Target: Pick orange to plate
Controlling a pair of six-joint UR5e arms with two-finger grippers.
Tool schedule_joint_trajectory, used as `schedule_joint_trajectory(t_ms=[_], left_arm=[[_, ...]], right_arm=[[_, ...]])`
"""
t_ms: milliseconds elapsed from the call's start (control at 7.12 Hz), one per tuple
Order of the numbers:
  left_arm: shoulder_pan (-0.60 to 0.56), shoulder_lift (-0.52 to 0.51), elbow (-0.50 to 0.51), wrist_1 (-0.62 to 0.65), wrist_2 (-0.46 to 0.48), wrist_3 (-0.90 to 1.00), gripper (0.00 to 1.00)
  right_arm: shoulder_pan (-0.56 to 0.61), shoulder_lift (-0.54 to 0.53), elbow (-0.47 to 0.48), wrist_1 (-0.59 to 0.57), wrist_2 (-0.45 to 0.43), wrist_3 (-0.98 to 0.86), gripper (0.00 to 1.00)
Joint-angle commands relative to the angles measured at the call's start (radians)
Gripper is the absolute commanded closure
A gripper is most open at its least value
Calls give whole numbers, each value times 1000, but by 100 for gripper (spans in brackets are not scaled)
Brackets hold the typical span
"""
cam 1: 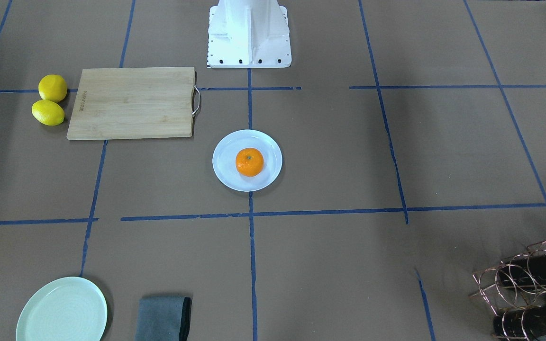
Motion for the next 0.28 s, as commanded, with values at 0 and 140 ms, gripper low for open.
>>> schedule_joint_trajectory(t_ms=[0, 140], left_arm=[[0, 0, 0, 0, 0, 0, 0], [0, 0, 0, 0, 0, 0, 0]], right_arm=[[0, -1, 0, 0, 0, 0, 0], [0, -1, 0, 0, 0, 0, 0]])
